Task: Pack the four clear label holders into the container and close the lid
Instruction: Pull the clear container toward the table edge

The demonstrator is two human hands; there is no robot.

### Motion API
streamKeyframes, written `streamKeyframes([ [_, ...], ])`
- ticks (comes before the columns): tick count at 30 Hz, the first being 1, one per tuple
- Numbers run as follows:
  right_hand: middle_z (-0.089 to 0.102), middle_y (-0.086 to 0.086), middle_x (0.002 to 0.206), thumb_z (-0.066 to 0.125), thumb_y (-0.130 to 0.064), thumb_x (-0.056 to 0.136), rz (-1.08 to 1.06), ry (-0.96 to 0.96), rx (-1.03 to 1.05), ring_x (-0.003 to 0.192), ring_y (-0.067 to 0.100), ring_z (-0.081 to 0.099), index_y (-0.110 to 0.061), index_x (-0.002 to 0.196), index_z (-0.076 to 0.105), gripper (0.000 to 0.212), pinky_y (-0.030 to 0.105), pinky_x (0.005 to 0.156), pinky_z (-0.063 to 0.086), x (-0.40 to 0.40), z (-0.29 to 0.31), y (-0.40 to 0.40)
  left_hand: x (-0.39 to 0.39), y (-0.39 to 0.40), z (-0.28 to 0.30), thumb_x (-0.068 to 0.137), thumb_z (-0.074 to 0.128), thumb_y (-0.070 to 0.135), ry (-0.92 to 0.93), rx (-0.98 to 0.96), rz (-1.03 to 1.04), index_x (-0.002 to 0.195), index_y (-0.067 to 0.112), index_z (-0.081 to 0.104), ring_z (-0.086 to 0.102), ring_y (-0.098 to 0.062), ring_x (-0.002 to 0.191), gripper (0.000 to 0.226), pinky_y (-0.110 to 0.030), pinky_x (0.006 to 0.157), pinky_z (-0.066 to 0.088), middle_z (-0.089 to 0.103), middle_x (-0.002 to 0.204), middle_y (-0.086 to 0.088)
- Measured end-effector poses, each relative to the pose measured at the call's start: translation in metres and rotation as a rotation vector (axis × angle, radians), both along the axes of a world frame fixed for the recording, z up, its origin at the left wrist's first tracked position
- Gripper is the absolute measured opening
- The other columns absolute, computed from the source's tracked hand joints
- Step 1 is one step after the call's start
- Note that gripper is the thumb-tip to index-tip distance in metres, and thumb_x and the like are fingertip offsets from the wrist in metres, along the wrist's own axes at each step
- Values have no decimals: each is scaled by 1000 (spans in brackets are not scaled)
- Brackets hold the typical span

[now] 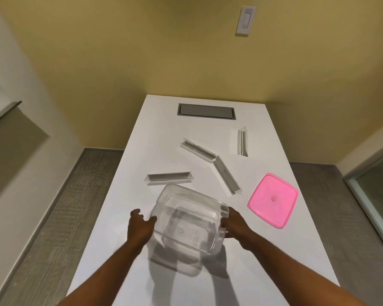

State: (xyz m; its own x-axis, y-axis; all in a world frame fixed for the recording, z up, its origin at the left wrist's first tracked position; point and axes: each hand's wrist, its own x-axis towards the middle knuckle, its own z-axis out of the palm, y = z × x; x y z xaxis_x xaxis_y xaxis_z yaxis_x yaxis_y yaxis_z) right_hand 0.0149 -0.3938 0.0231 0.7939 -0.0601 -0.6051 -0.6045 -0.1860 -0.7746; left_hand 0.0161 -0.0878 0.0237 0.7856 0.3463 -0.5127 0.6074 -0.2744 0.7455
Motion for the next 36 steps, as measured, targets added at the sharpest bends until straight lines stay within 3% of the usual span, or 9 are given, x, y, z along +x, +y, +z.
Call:
streamKeyframes([
  [2, 54, -3, 139, 52, -2, 80, 30, 12, -9, 102, 20, 69, -28, 140, 50, 66, 30, 64, 61, -6, 0, -20, -3, -4, -1, 88, 72, 26, 25, -23, -133, 142, 15, 42, 59, -30, 119, 62, -36, 91, 48, 57, 137, -11],
  [5, 61, 2, 131, 54, -2, 83, 37, 12, -89, 104, 25, 69, -24, 139, 54, 61, 40, 75, 65, -14, -6, -42, -14, -23, -7, 93, 68, 28, 75, -139, -291, 135, 20, 51, 65, -25, 110, 46, -43, 92, 55, 64, 128, -8],
  [9, 67, 5, 116, 55, -11, 88, 51, -2, -231, 101, 29, 69, -20, 125, 61, 38, 51, 86, 62, -24, -13, -69, -34, -58, -18, 100, 53, 29, 134, -144, -354, 141, 22, 46, 61, -30, 115, 42, -40, 88, 54, 61, 129, -12],
  [13, 70, 0, 98, 56, -25, 95, 62, 4, -292, 86, 19, 65, -20, 100, 68, 14, 40, 80, 57, -36, -19, -86, -52, -83, -28, 102, 45, 29, 211, -136, -338, 137, 19, 47, 56, -37, 123, 36, -49, 102, 48, 56, 135, -19],
  [17, 64, -4, 81, 53, -28, 98, 96, 25, -340, 74, 17, 55, -20, 80, 62, 22, 33, 69, 43, -49, -27, -95, -62, -97, -32, 104, 41, 37, 249, -109, -349, 135, 17, 48, 58, -34, 116, 37, -49, 102, 50, 58, 130, -15],
  [21, 68, -2, 89, 51, -31, 99, 110, 56, -335, 81, 19, 60, -18, 88, 65, 22, 33, 70, 45, -58, -34, -97, -68, -102, -36, 104, 36, 45, 267, -105, -337, 134, 17, 49, 59, -29, 113, 42, -49, 102, 50, 60, 123, -9],
  [26, 70, -4, 101, 52, -35, 101, 124, 55, -336, 97, 19, 64, -22, 103, 69, 22, 37, 84, 51, -61, -37, -95, -73, -103, -42, 106, 31, 43, 289, -96, -339, 139, 17, 46, 58, -29, 115, 45, -47, 106, 47, 59, 128, -9],
  [31, 69, -1, 96, 49, -34, 100, 139, 56, -355, 89, 20, 61, -21, 92, 65, 23, 35, 76, 47, -59, -39, -93, -73, -101, -44, 106, 31, 41, 301, -74, -352, 140, 16, 45, 56, -31, 120, 45, -45, 106, 46, 57, 132, -11],
  [36, 67, -1, 119, 53, -34, 101, 78, 88, -323, 108, 19, 63, -22, 126, 64, 29, 32, 84, 48, -63, -39, -90, -70, -94, -48, 104, 41, 41, 311, -99, -381, 141, 16, 46, 55, -28, 122, 44, -43, 106, 46, 56, 137, -9],
])
